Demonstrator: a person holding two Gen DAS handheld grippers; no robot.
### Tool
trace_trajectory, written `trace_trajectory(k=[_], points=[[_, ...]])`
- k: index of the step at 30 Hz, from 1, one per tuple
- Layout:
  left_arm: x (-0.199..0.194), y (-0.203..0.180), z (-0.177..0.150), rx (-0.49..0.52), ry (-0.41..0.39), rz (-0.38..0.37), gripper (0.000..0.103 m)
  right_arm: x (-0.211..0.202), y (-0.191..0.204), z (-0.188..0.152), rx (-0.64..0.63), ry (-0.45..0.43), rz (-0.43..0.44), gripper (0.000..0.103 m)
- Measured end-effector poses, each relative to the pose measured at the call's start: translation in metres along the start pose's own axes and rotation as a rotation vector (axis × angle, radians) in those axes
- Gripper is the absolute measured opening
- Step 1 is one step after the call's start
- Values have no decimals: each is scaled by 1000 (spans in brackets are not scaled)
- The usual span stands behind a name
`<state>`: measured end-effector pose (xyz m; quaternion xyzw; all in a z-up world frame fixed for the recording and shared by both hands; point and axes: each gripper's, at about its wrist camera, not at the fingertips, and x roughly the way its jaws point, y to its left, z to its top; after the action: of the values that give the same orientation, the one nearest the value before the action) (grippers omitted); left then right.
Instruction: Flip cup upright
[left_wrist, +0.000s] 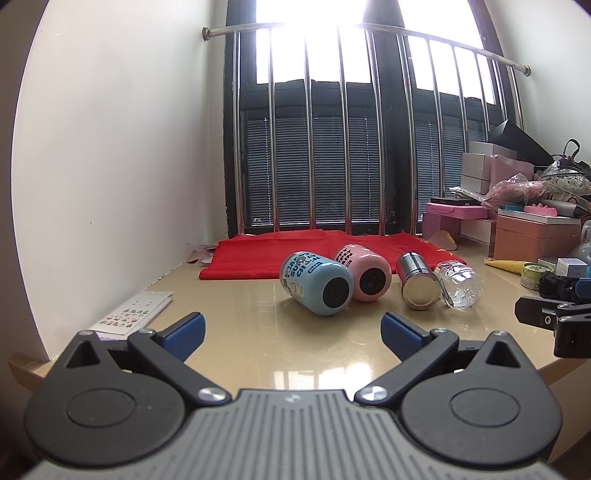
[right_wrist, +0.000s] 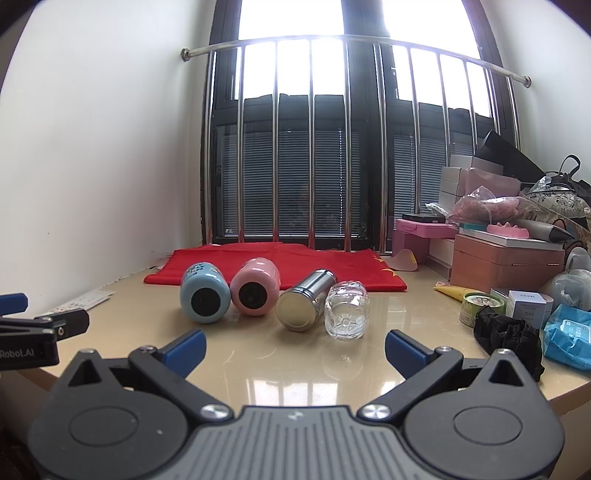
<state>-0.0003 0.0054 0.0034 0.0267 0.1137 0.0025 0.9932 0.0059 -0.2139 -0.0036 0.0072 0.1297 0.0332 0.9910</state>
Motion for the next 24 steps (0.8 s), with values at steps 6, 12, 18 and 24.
trace_trajectory(k=[6,12,18,24], points=[[0,0,0,0,0,0,103,0,0,0,1,0,0,103],[0,0,-1,0,-1,0,103,1,0,0,0,0,0,103],[2,0,0,-3,2,2,103,1,-1,0,0,0,0,103],[5,-1,0,-7,7,3,103,3,-1,-2,-2,5,2,103]])
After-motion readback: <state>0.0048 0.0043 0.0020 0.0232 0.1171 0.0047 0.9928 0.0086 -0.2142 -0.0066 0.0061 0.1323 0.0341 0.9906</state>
